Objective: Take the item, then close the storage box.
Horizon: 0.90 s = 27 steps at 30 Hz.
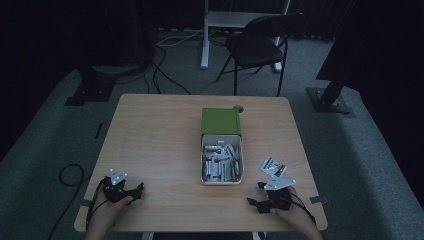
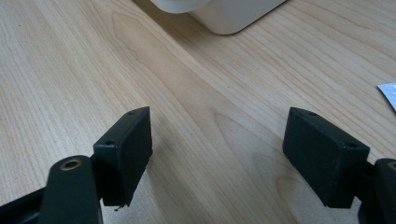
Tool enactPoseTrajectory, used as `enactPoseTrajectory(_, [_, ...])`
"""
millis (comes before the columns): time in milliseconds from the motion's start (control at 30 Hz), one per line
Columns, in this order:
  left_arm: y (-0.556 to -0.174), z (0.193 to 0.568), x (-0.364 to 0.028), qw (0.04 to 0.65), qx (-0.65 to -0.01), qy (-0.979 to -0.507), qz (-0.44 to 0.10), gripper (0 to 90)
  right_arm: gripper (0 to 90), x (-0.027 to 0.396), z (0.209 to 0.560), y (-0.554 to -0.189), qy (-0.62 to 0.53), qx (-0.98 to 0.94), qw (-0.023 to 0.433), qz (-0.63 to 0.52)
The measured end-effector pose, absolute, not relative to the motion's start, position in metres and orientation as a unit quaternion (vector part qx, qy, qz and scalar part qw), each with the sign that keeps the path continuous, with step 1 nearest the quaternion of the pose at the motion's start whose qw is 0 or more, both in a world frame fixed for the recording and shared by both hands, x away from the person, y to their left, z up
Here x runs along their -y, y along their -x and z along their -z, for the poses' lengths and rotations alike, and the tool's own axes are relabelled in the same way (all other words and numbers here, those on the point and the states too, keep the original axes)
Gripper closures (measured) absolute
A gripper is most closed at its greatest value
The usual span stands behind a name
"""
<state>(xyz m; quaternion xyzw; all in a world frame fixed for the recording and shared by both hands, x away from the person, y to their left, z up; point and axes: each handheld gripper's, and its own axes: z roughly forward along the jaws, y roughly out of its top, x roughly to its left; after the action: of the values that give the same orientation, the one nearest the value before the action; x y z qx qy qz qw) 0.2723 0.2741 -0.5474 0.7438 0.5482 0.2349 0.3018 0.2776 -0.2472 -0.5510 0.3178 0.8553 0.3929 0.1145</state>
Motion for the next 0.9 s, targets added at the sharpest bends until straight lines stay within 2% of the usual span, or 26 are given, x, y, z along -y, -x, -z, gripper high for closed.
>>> enactPoseTrajectory(67, [-0.272, 0.547, -0.273, 0.304, -0.537, -0.752, -0.231, 15.0, 20.9, 0.247, 0.551, -0.277, -0.314, -0.858, 0.115, -0.391])
enactPoseTrajectory(133, [-0.271, 0.548, -0.271, 0.309, -0.529, -0.757, -0.227, 15.0, 11.8, 0.245, 0.552, -0.277, -0.314, -0.861, 0.119, -0.381])
enactPoseTrajectory(467, [-0.264, 0.546, -0.253, 0.318, -0.471, -0.795, -0.210, 14.9, 11.6, 0.241, 0.552, -0.276, -0.306, -0.867, 0.130, -0.370])
enactPoseTrajectory(900, [-0.262, 0.536, -0.223, 0.354, -0.414, -0.817, -0.188, 13.9, 11.6, 0.239, 0.547, -0.276, -0.320, -0.846, 0.135, -0.405])
